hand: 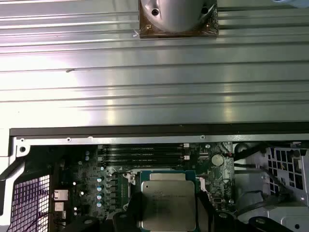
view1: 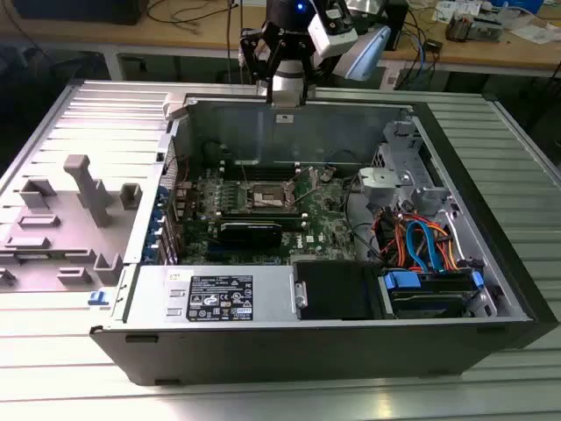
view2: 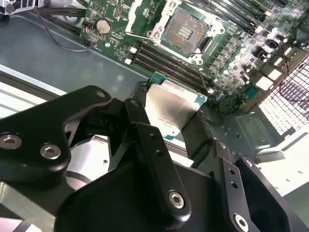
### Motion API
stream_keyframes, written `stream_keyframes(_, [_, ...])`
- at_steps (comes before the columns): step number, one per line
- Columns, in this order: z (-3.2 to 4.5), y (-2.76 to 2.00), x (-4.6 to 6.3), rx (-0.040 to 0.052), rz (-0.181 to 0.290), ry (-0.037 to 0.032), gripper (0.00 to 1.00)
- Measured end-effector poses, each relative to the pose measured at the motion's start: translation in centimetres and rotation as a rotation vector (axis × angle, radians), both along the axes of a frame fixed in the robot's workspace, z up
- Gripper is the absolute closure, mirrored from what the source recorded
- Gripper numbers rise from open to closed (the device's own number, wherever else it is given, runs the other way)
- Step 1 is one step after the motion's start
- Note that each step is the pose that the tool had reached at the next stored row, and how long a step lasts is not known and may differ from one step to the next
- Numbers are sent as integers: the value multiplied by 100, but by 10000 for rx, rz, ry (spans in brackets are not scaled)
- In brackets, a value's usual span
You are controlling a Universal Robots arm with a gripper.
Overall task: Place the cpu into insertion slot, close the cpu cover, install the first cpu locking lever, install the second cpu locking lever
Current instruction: 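Place the cpu into insertion slot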
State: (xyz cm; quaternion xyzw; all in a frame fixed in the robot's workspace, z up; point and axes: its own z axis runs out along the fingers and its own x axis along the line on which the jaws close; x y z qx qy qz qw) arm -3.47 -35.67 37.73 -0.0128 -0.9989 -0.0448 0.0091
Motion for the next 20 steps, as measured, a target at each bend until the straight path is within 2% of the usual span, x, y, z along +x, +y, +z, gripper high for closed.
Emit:
stream_keyframes(11, [0,0,-10,-1,-13,0,46])
stream_keyframes(16, [-2,0,-15,-1,-422,1,46])
stream_keyframes(20, [-2,0,-16,0,-473,0,46])
